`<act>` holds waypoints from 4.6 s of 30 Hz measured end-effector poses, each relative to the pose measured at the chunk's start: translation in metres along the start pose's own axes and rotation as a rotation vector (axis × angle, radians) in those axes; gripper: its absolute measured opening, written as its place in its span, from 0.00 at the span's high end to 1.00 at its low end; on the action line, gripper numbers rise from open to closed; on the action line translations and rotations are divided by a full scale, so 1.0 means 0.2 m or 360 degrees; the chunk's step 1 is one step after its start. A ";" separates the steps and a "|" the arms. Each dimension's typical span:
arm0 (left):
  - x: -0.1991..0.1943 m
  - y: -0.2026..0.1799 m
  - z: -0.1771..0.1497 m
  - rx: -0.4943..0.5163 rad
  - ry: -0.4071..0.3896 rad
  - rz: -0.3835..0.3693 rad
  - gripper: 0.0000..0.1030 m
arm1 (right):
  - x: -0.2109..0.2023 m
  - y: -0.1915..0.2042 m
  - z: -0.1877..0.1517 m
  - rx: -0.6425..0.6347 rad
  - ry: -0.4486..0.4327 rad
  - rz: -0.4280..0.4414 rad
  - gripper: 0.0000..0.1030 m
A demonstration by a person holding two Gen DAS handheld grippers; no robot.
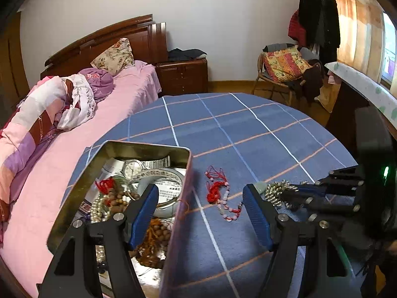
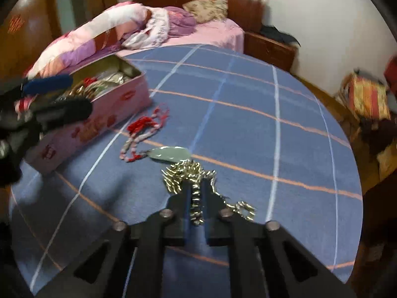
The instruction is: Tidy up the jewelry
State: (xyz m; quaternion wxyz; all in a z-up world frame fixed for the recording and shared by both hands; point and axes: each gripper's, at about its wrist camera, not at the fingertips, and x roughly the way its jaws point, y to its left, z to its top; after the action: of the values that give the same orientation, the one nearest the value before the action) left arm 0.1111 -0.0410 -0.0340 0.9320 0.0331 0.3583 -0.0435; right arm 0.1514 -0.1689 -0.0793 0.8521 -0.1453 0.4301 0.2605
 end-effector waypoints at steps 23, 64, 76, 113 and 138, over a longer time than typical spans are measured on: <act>0.35 -0.25 0.00 0.0123 0.0258 0.0003 1.00 | -0.34 -0.23 0.03 0.0257 -0.0403 0.0114 0.93; -0.24 -0.01 0.23 0.0032 -0.0167 -0.0202 0.86 | -0.59 -0.02 0.28 0.0082 -0.0601 0.0208 0.93; -0.20 0.50 0.11 -0.0174 -0.0113 0.0115 0.86 | -0.33 0.47 0.61 -0.0167 -0.0580 0.0434 0.93; -0.33 0.58 -0.05 -0.0312 -0.0148 0.0298 0.31 | -0.19 0.50 0.46 -0.0025 -0.0466 0.0418 0.20; -0.33 0.59 -0.06 -0.0340 -0.0124 0.0283 0.27 | -0.20 0.48 0.44 -0.0021 -0.0484 0.0402 0.19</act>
State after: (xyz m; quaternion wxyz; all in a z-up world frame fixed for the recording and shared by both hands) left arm 0.0664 0.0803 0.0056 0.9436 -0.0363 0.3202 0.0763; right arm 0.1348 -0.0618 0.0022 0.8667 -0.0548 0.3096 0.3872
